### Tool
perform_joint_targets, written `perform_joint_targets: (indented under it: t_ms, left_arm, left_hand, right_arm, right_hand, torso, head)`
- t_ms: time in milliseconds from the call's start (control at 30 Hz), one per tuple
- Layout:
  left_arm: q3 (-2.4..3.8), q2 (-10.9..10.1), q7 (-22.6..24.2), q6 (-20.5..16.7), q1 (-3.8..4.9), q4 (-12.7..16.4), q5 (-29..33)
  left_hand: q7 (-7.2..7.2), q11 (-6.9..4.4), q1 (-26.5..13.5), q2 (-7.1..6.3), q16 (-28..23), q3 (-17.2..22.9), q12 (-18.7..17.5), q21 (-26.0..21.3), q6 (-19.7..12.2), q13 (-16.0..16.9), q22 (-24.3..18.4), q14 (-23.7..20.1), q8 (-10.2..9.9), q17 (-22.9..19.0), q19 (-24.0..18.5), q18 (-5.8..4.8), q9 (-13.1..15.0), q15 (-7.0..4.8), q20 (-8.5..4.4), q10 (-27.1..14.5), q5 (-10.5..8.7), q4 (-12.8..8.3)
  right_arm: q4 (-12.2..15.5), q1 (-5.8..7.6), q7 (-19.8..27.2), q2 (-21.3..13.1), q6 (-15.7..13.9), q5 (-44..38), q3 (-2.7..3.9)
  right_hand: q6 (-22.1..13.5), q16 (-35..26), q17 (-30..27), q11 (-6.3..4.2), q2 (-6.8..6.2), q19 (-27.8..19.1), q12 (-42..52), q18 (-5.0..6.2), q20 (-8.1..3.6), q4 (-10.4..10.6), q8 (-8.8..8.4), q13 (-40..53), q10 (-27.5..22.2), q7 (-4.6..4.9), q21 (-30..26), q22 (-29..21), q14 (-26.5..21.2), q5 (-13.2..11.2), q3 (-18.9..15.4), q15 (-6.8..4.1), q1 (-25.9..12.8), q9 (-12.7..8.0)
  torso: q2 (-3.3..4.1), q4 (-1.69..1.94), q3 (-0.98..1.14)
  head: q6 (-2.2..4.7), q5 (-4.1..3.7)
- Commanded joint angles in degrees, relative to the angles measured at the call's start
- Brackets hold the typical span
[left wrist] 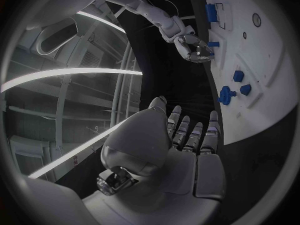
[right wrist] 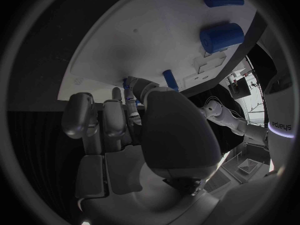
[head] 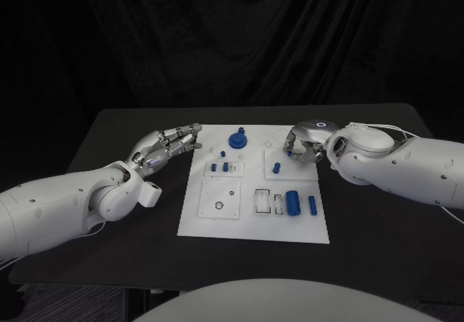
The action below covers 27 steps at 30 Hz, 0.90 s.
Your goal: Assemble the parts on the task board
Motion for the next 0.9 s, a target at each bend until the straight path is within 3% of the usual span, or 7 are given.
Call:
perform_joint_targets:
  t_ms: [33,533,900]
  left_arm:
    - [0.06,0.12,6.8,1.11,-0.18,0.02,0.47]
    - [0.06,0.24,6.44,1.77,-0.55,-0.12,0.47]
    - [0.06,0.32,6.15,1.97,-0.81,-0.3,0.47]
  left_hand:
    - [0.16,-0.28,0.69,0.14,0.37,0.01,0.13,0.28,-0.05,0.05,0.16,0.41,-0.01,0.1,0.44,0.26,0.06,0.02,0.06,-0.27,0.22,-0.5]
    - [0.76,-0.35,1.05,0.24,0.59,0.27,0.09,0.58,1.0,0.06,0.54,0.87,0.16,0.17,1.12,0.03,0.2,0.37,0.11,-0.33,0.41,-0.75]
    - [1.01,-0.23,1.2,0.08,0.7,0.35,0.03,0.73,1.09,0.05,0.49,1.05,0.15,0.18,1.52,-0.22,0.22,0.63,0.13,-0.4,1.02,-0.93]
  right_arm:
    - [-0.04,-0.25,-0.12,0.02,0.97,-0.38,0.04]
    - [-0.88,-0.57,-0.41,0.58,1.12,-0.38,0.04]
    - [-1.03,-0.67,-0.19,0.66,-0.68,-0.38,0.04]
  right_hand:
    - [0.78,-0.32,-0.07,-0.13,0.16,-0.19,0.39,0.56,0.03,-0.4,0.43,-0.15,0.46,0.12,-0.42,8.39,-0.5,0.68,0.31,0.02,0.33,0.23]
    - [1.74,-0.79,-0.82,-0.58,0.68,-0.39,1.35,0.66,-0.11,-1.72,0.99,-0.36,1.9,1.01,-0.89,8.31,-0.83,1.55,1.19,-0.15,0.99,1.05]
    - [3.71,-1.14,-1.53,-1.28,1.97,-0.56,2.75,0.76,-0.43,-3.59,2.2,-0.6,5.15,1.44,-1.32,8.21,-0.98,0.09,1.78,-0.48,2.25,2.55]
  torso:
    - [-0.01,-0.02,0.04]
    - [-0.07,-0.04,0.03]
    - [-0.07,0.01,0.01]
  head:
    - [0.0,-0.02]
    - [0.0,0.29]
    - [0.0,0.54]
